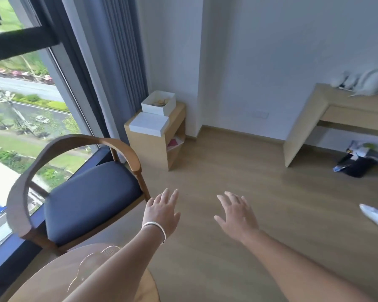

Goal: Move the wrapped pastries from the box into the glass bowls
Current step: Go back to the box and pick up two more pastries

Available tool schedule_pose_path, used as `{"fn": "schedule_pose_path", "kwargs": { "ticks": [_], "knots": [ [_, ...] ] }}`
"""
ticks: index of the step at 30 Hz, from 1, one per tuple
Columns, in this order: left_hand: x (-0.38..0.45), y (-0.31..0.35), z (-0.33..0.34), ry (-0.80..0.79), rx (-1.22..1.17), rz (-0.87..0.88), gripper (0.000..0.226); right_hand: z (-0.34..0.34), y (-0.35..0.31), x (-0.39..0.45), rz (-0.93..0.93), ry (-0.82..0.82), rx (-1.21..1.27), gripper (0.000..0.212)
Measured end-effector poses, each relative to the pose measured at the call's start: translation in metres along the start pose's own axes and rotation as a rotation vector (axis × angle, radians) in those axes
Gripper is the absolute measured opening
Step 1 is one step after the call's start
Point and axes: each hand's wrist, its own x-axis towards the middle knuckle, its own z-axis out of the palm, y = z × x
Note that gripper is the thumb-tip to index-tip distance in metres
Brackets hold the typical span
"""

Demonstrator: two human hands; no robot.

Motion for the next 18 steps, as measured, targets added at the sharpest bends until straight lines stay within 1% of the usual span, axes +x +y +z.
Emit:
{"fn": "schedule_pose_path", "kwargs": {
  "ticks": [2,9,13,18],
  "knots": [
    [0.022,0.011,0.0,-0.005,-0.001,0.003,0.072,-0.002,0.015,0.017,0.008,-0.011,-0.001,0.068],
    [0.087,0.041,-0.009,-0.025,0.035,0.01,0.071,-0.024,0.059,0.071,0.028,0.028,-0.017,0.069],
    [0.126,0.047,-0.013,-0.037,0.053,0.036,0.072,-0.034,0.076,0.102,0.057,0.043,0.006,0.069],
    [0.191,0.048,-0.011,-0.045,0.061,0.046,0.071,-0.036,0.095,0.153,0.048,0.036,0.014,0.068]
  ]
}}
